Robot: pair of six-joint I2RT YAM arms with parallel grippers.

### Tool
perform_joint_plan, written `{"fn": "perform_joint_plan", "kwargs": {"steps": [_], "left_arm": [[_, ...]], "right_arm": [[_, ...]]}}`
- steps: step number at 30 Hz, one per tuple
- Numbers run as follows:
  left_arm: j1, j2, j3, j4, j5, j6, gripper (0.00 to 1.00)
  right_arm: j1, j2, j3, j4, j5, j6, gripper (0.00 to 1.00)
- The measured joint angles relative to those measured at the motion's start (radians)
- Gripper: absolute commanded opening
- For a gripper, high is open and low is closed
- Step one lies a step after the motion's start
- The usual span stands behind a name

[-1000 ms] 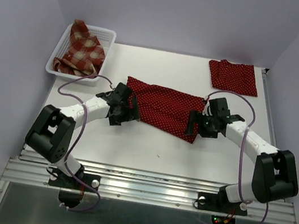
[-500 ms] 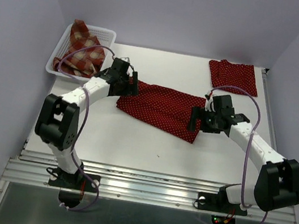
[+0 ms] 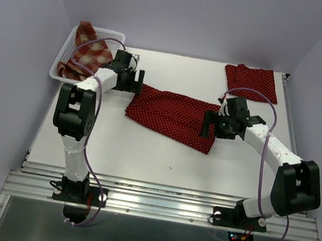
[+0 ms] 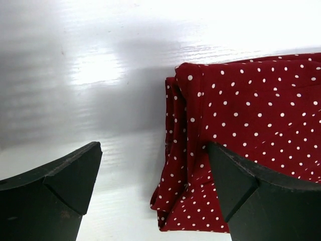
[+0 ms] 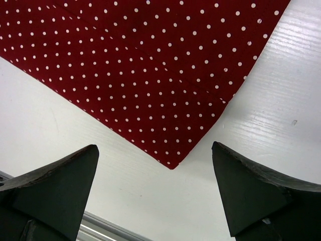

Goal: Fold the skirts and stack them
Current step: Fold the skirt

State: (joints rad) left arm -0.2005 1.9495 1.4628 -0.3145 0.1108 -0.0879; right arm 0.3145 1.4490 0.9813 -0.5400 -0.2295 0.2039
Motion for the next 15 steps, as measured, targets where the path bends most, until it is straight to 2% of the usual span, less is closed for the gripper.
{"fn": "perform_joint_plan", "kwargs": {"steps": [2,8,11,15], "left_arm": [[0.005,0.017,0.013,0.003,0.027,0.024,0.98],[-0.005,0.058,0.014,0.004,0.066,0.053,0.85],[-0.007,0.083,0.014,0.008,0.079,0.059,0.76],[-0.006,0.111,0.015,0.02,0.097,0.06,0.55]], "right_arm": [[0.0,0.013,0.011,0.0,0.0,-0.002,1.0],[0.0,0.026,0.016,-0.003,0.002,-0.002,1.0],[0.0,0.027,0.016,-0.003,0.007,-0.002,1.0],[0.0,0.027,0.016,-0.003,0.009,-0.002,1.0]]}}
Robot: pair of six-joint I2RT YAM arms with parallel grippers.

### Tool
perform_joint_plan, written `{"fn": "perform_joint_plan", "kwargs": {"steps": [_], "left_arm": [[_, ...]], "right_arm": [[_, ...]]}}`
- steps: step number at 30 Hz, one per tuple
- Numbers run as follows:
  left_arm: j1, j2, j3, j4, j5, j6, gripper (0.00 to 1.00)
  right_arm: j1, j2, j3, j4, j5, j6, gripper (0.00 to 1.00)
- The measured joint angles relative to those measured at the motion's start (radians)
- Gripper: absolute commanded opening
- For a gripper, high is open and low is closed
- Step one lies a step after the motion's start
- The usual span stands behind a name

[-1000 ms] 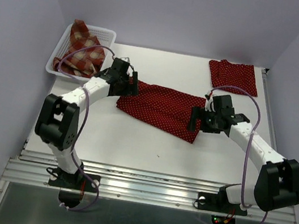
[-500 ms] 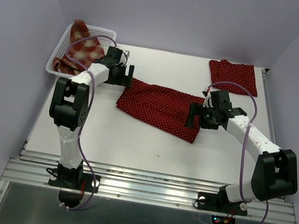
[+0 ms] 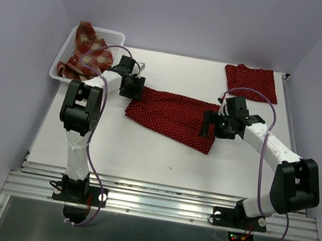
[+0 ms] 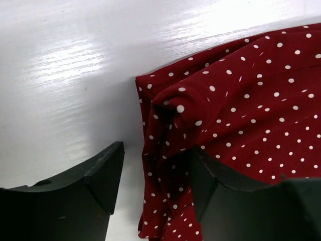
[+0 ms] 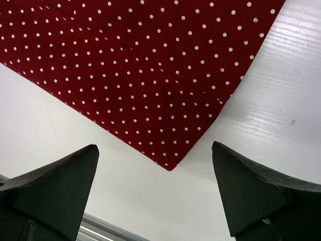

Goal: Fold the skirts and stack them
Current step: Fold the skirt

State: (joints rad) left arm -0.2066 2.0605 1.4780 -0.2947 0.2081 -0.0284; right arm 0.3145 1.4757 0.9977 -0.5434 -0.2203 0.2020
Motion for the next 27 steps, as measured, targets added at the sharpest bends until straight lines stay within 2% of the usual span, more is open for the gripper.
{"fn": "perform_joint_plan", "kwargs": {"steps": [7,8,9,17,22,27], "left_arm": [[0.006,0.011,-0.027,0.067,0.101,-0.006,0.25],[0.006,0.01,-0.041,0.089,0.122,-0.01,0.18],[0.01,0.005,-0.06,0.115,0.144,-0.02,0.0],[0.018,-0.048,-0.172,0.201,0.211,-0.139,0.0],[0.012,-0.138,-0.254,0.159,0.15,-0.232,0.0],[0.005,-0.27,-0.29,0.103,0.095,-0.315,0.0]], "right_arm": [[0.0,0.0,0.0,0.0,0.013,0.0,1.0],[0.0,0.0,0.0,0.0,0.016,0.0,1.0],[0.0,0.0,0.0,0.0,0.019,0.0,1.0],[0.0,-0.013,-0.005,0.011,0.105,0.043,1.0],[0.0,-0.082,-0.032,0.059,0.161,0.109,1.0],[0.0,-0.107,-0.032,0.136,0.126,0.158,1.0]]}}
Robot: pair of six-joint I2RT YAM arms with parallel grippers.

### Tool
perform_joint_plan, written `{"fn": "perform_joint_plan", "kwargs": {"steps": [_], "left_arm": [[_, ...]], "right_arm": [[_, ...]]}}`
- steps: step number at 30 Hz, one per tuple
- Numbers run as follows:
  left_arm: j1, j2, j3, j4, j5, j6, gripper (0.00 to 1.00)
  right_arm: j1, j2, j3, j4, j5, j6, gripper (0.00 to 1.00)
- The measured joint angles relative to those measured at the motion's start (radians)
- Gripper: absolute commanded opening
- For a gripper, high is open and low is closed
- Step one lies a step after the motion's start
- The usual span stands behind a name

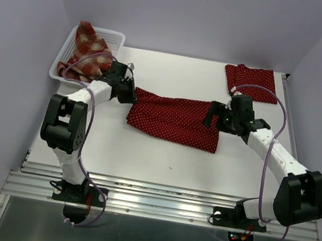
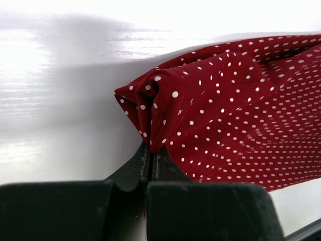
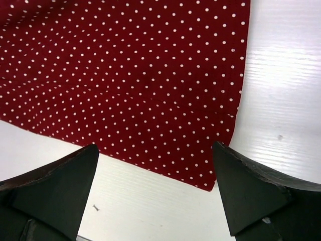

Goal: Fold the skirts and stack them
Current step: Fold the skirt

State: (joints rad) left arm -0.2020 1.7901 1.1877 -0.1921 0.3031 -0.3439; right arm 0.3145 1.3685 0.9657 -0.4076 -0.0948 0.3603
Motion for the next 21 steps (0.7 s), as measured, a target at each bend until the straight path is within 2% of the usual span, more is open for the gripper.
{"fn": "perform_joint_plan", "kwargs": {"steps": [5,9,17,21], "left_arm": [[-0.014,-0.114,0.002,-0.042,-0.059,-0.052,0.0],[-0.026,-0.14,0.019,-0.087,-0.095,-0.089,0.0],[-0.093,-0.14,0.112,-0.213,-0.169,-0.153,0.0],[-0.117,-0.145,0.161,-0.241,-0.182,-0.188,0.0]], "right_arm": [[0.001,0.039,0.0,0.069,-0.108,0.048,1.0],[0.036,0.085,0.005,0.126,-0.16,0.081,1.0],[0.175,0.264,0.111,0.211,-0.174,0.138,1.0],[0.225,0.376,0.21,0.23,-0.123,0.163,1.0]]}}
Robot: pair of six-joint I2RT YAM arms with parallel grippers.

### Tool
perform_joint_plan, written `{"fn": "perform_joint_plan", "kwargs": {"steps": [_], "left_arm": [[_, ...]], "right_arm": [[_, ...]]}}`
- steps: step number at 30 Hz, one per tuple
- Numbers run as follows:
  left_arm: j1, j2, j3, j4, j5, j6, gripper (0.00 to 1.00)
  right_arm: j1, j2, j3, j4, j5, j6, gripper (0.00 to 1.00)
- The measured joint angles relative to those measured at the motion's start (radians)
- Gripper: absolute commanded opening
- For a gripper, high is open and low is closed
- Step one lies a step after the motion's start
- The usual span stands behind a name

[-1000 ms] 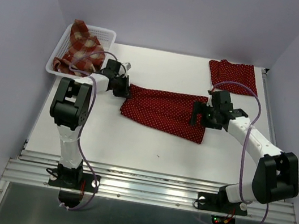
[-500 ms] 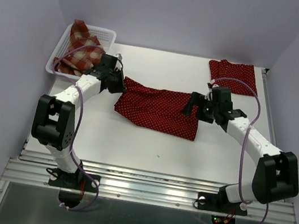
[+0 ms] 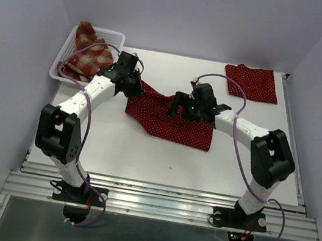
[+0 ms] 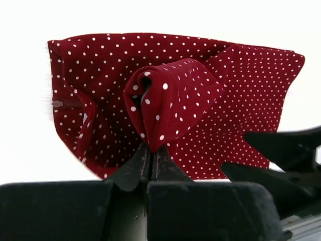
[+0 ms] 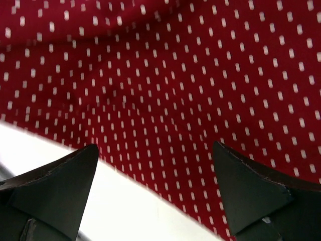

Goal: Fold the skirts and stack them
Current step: Fold the skirt

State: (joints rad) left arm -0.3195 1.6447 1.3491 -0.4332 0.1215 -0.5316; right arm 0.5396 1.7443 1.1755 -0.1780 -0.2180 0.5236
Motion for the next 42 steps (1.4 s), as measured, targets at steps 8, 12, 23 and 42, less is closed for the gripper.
{"fn": "perform_joint_plan", "kwargs": {"steps": [8,12,23,42], "left_arm": [[-0.015,-0.002,0.061,-0.074,-0.029,-0.042,0.0],[-0.017,0.007,0.086,-0.1,-0.056,-0.047,0.0],[-0.009,0.147,0.111,-0.122,-0.184,-0.014,0.73],[0.091,0.167,-0.094,0.077,-0.085,0.148,0.84]], "right_arm": [[0.078,0.202,0.2,-0.041,0.233,0.016,1.0],[0.096,0.247,0.222,-0.077,0.315,0.016,1.0],[0.103,0.284,0.258,-0.137,0.401,-0.016,1.0],[0.103,-0.083,0.145,-0.237,0.383,-0.068,1.0]]}}
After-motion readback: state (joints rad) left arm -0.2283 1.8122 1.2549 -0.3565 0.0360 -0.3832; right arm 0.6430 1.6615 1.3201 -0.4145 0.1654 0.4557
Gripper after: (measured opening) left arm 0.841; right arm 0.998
